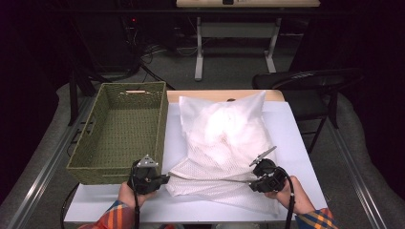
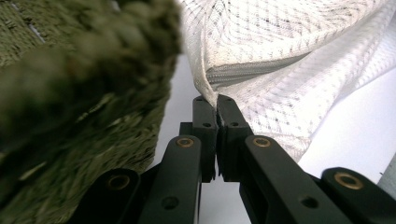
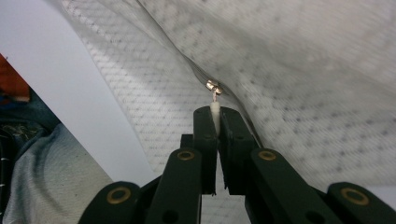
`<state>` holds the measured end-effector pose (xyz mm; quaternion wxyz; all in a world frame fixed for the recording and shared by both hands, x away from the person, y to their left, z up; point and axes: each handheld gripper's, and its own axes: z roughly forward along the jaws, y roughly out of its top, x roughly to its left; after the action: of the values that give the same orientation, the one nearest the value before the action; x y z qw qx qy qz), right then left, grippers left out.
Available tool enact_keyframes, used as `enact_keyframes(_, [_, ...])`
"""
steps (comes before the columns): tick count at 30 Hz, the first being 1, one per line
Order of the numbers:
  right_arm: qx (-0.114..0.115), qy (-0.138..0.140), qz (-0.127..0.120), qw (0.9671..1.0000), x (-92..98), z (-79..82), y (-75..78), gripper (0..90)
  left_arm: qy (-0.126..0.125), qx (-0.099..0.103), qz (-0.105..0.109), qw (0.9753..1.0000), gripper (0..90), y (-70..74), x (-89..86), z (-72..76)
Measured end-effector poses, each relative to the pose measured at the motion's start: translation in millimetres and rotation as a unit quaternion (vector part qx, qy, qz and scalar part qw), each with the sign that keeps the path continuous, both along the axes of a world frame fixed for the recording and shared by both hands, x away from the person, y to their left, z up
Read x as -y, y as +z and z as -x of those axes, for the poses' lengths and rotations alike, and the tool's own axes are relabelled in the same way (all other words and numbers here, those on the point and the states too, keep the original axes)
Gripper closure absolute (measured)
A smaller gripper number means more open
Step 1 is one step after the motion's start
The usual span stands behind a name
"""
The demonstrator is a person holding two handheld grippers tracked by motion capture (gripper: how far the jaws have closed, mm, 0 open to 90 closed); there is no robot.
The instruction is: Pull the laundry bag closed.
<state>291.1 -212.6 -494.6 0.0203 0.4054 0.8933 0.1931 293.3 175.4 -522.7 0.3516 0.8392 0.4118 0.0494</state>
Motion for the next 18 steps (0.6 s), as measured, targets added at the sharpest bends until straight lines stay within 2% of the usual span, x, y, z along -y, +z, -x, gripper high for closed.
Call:
enact_keyframes(6, [0.005,-0.025,0.0,0.9997,23.2,2.8,0.0,86.5,0.005,0.0,-0.004,1.0,87.5,1.1,-4.4,-0.8])
enact_keyframes(11, [0.002,-0.06,0.004,0.9982,48.2,6.5,-3.6,86.4,0.008,-0.001,-0.006,1.0,87.6,0.9,-6.3,-0.9])
enact_keyframes(14, [-0.002,-0.081,-0.002,0.9967,64.4,8.9,-6.3,86.5,0.007,-0.007,-0.013,0.9999,87.6,-0.5,-4.3,-0.2])
enact_keyframes(18, [-0.004,-0.094,0.005,0.9956,73.5,12.2,-10.6,86.5,0.006,-0.006,-0.02,0.9998,87.6,-1.0,-3.4,-0.4])
